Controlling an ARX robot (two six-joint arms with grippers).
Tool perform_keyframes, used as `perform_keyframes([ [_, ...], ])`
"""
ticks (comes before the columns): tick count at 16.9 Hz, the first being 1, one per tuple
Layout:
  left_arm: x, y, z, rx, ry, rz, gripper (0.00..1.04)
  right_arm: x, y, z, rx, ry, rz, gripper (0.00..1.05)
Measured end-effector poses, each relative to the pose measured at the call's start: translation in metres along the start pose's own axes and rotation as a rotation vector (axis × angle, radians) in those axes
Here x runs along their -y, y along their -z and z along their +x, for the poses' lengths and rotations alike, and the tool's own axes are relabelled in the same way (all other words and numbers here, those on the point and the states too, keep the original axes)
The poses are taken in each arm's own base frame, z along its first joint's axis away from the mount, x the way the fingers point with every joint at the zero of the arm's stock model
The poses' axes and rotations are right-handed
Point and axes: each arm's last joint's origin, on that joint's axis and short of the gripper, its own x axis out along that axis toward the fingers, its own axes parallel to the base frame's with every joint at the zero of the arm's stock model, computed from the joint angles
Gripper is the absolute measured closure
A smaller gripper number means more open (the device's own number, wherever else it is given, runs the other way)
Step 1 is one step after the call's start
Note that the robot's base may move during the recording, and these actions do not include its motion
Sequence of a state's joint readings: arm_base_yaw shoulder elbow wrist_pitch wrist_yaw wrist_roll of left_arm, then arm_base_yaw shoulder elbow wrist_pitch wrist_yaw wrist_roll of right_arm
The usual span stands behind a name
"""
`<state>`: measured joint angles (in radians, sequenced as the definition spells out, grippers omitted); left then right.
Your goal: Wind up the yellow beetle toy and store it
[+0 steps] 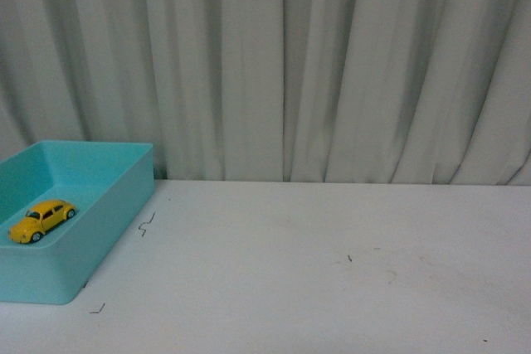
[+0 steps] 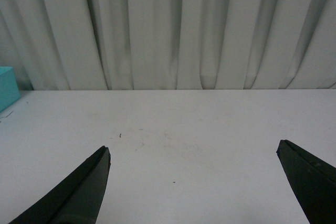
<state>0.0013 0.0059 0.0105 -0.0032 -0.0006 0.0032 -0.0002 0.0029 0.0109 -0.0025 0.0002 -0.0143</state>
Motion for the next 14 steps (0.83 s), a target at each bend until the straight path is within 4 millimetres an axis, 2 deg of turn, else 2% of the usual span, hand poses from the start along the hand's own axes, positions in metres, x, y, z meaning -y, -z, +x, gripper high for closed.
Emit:
perform_keyframes([
  [14, 0.0000, 0.0000, 0.0000, 0.000, 0.000, 0.000, 0.07, 0.0000, 0.0001, 0.0000, -0.001, 0.000, 0.000, 0.07],
])
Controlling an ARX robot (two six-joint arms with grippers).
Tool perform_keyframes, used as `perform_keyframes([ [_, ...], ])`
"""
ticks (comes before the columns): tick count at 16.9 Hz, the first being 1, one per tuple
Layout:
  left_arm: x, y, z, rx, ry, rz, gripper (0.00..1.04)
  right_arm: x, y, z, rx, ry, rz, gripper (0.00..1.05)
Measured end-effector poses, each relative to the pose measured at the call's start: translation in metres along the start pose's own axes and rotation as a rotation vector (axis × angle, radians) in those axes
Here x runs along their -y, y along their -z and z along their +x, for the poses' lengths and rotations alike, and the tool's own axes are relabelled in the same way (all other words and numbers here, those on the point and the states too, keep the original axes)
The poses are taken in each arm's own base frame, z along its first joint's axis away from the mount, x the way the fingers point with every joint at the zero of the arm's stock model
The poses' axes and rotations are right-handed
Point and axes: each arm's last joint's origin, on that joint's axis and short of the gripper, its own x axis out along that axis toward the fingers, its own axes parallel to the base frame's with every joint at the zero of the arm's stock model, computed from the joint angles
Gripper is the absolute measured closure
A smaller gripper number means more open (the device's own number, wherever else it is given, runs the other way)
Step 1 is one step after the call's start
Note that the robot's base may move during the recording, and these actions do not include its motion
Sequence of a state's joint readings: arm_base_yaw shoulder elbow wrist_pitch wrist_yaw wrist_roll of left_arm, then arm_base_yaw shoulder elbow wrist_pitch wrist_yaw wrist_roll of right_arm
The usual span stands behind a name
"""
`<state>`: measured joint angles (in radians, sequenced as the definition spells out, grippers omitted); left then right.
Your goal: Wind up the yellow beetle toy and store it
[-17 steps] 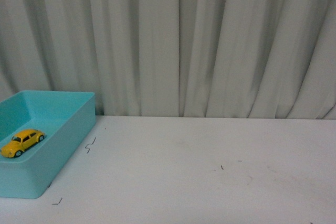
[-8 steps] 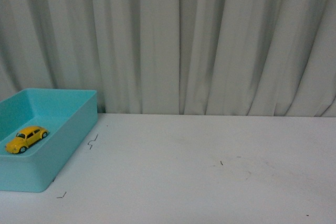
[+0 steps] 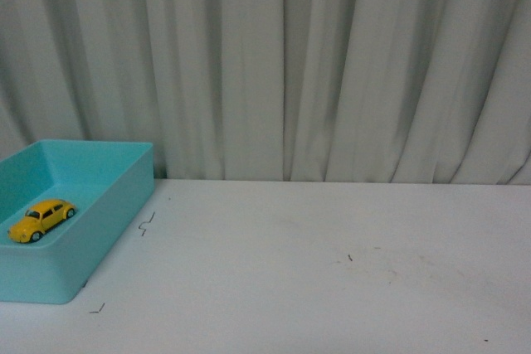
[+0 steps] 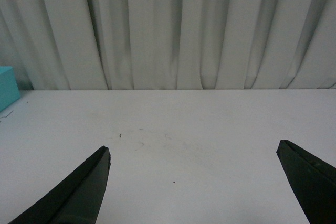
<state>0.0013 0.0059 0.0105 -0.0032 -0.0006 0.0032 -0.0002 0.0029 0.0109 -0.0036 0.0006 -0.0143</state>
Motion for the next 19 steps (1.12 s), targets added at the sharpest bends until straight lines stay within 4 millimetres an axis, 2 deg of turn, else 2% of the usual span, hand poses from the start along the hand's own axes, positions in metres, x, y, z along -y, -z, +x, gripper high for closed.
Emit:
perform_keyframes([
  [19, 0.0000, 0.0000, 0.0000, 0.000, -0.001, -0.003, 0.07, 0.0000, 0.0000, 0.0000, 0.000, 0.000, 0.000, 0.07],
])
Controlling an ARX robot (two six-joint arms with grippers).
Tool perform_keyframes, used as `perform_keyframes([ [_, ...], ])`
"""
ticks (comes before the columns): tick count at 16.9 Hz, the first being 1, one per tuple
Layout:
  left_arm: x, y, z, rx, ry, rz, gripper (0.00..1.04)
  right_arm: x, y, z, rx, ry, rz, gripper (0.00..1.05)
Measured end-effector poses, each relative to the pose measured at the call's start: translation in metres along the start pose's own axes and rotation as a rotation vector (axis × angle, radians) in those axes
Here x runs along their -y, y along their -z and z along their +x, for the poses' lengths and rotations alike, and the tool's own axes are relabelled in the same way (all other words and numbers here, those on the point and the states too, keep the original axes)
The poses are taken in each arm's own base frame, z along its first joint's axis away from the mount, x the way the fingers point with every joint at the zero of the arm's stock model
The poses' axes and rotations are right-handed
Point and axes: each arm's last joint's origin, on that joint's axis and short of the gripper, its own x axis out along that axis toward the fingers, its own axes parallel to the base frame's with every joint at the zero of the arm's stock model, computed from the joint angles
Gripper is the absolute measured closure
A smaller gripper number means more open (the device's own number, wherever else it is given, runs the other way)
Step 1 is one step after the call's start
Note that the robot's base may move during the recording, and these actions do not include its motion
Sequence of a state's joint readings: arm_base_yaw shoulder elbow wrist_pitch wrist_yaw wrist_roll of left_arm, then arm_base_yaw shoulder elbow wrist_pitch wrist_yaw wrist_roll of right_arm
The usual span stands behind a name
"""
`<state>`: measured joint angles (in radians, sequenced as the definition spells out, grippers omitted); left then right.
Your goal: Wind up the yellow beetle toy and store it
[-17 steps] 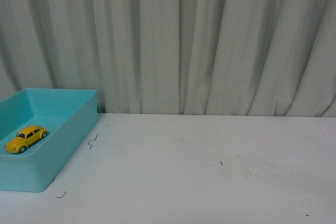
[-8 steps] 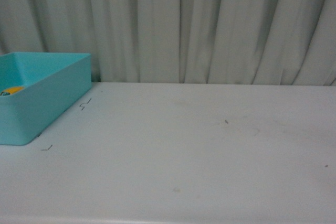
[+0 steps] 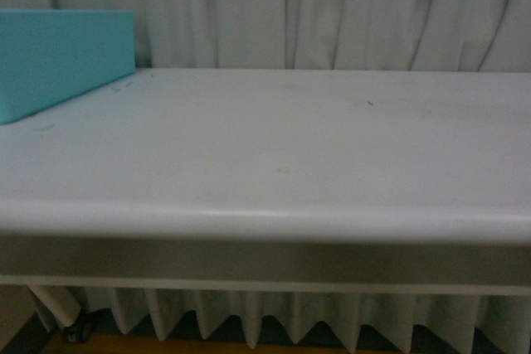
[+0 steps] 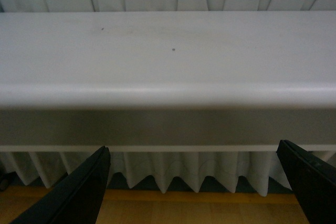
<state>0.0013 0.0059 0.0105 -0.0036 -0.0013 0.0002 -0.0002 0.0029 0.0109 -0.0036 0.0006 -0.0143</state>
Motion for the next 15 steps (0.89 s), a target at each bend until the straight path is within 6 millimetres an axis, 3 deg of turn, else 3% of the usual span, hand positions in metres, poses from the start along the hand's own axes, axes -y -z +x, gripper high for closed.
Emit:
perform_keyframes([
  [15, 0.0000, 0.0002, 0.0000, -0.002, 0.001, 0.000, 0.07, 0.0000, 0.0003, 0.0000, -0.003, 0.000, 0.001, 0.07],
])
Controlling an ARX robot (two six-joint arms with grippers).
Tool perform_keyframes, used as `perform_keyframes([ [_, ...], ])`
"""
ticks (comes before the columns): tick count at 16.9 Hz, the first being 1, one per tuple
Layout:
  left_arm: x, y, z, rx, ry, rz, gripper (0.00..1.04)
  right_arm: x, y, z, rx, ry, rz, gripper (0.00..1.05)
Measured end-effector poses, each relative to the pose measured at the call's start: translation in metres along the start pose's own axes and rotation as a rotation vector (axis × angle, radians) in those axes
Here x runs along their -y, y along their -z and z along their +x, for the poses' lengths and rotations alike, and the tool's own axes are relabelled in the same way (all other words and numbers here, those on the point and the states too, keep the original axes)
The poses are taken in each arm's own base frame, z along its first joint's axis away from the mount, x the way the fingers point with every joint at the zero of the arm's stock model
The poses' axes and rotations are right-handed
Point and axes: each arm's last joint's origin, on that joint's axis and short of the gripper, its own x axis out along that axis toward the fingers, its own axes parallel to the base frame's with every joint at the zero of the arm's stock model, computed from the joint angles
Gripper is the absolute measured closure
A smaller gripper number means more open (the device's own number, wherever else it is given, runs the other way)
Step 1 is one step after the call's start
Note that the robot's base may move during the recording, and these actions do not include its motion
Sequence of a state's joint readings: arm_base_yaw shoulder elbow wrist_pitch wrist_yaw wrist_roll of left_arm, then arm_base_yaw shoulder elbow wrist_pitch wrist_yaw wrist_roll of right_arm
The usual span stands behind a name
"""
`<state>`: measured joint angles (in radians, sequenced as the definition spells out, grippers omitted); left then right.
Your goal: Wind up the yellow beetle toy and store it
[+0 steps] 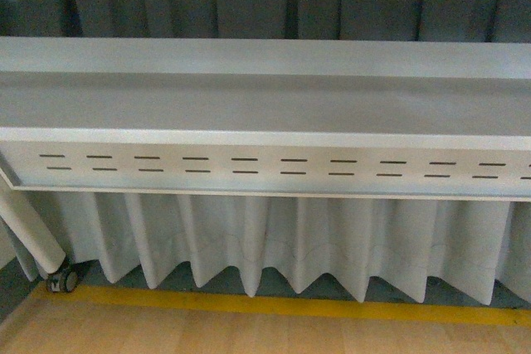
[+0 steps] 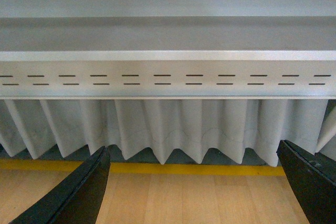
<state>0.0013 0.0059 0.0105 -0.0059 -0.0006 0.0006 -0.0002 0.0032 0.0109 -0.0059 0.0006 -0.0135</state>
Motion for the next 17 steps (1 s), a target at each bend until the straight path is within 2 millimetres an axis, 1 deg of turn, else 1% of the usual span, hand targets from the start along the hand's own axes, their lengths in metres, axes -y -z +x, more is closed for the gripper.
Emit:
perform_keyframes([
  [17, 0.0000, 0.0000, 0.0000, 0.000, 0.000, 0.000, 0.07, 0.0000, 0.0000, 0.0000, 0.000, 0.000, 0.000, 0.07],
])
